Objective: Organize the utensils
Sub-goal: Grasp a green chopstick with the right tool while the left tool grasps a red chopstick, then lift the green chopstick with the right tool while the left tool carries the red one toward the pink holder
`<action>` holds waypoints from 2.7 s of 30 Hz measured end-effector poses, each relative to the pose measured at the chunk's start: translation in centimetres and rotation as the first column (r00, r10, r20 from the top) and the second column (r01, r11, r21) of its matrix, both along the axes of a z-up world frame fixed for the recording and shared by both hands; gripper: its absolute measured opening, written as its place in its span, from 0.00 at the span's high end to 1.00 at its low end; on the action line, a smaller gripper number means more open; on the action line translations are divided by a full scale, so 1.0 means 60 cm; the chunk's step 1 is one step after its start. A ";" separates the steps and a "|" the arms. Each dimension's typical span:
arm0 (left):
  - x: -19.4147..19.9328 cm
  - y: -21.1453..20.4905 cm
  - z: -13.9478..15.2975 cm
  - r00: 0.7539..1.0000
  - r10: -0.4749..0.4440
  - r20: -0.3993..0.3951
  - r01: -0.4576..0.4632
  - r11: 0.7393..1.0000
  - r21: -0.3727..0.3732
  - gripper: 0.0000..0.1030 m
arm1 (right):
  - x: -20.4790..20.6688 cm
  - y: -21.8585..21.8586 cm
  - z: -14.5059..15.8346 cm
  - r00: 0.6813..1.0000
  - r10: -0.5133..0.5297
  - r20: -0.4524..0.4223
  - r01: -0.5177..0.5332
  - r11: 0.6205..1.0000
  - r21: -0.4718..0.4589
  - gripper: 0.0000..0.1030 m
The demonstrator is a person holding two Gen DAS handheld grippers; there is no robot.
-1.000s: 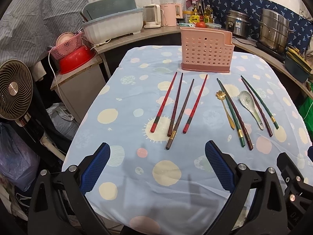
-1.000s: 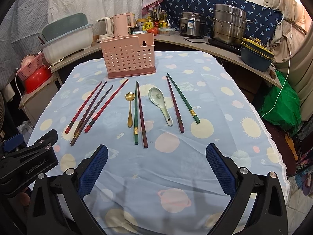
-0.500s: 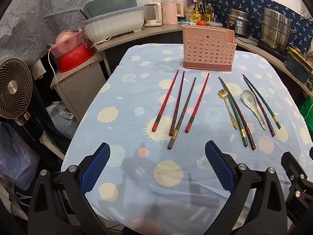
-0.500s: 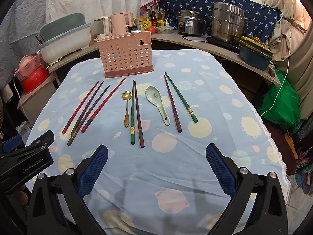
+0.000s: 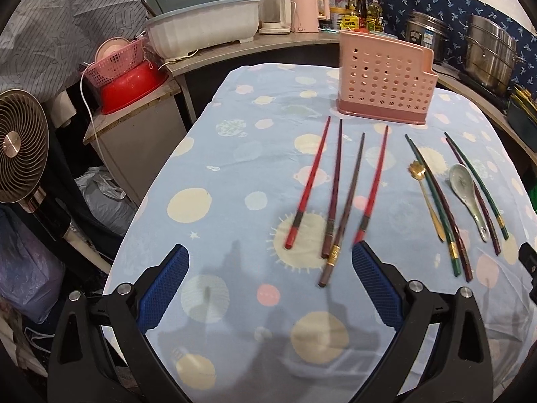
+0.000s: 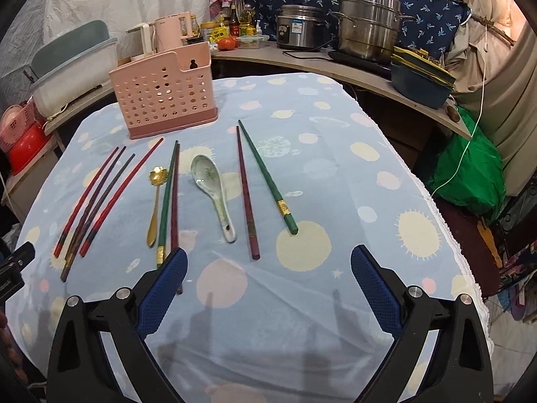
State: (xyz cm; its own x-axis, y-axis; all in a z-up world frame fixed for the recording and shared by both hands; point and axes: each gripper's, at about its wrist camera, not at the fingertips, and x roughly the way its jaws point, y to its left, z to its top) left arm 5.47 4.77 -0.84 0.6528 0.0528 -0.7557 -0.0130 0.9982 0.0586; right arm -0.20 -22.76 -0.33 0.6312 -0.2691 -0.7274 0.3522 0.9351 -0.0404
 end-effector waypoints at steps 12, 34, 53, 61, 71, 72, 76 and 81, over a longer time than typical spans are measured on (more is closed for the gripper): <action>0.060 0.009 -0.047 0.999 0.006 -0.053 -0.006 1.000 0.005 0.09 | 0.076 -0.037 -0.039 0.999 -0.008 -0.048 0.008 1.000 0.004 0.28; 0.127 -0.005 -0.096 0.992 -0.082 -0.095 0.078 0.996 -0.047 0.50 | 0.136 -0.060 -0.082 0.996 0.003 -0.091 0.001 0.999 0.039 0.69; 0.093 -0.020 -0.084 0.986 -0.146 -0.086 0.138 0.986 -0.092 0.93 | 0.110 -0.048 -0.080 0.996 0.049 -0.074 -0.044 0.996 0.075 0.93; 0.066 -0.017 -0.061 0.988 -0.144 -0.062 0.137 0.986 -0.097 0.93 | 0.073 -0.038 -0.068 0.996 0.061 -0.068 -0.055 0.994 0.091 0.93; 0.014 -0.014 -0.011 0.988 -0.152 -0.003 0.151 0.983 -0.105 0.93 | 0.007 -0.024 -0.015 0.996 0.087 -0.011 -0.086 0.993 0.086 0.93; 0.009 -0.014 -0.006 0.988 -0.153 0.005 0.153 0.983 -0.104 0.93 | 0.000 -0.022 -0.007 0.996 0.091 0.000 -0.091 0.992 0.083 0.93; -0.012 -0.011 0.024 0.987 -0.154 0.044 0.157 0.982 -0.107 0.93 | -0.023 -0.014 0.028 0.994 0.100 0.045 -0.104 0.992 0.076 0.93; -0.038 -0.010 0.069 0.982 -0.162 0.100 0.172 0.979 -0.112 0.93 | -0.053 -0.008 0.077 0.988 0.111 0.111 -0.118 0.991 0.060 0.93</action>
State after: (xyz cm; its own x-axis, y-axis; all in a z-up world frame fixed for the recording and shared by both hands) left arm 3.17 4.19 3.28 0.7103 -0.1501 -0.6877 0.1547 0.9864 -0.0555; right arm -3.37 -23.27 4.30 0.7301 -0.1439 -0.6680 0.2414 0.9689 0.0551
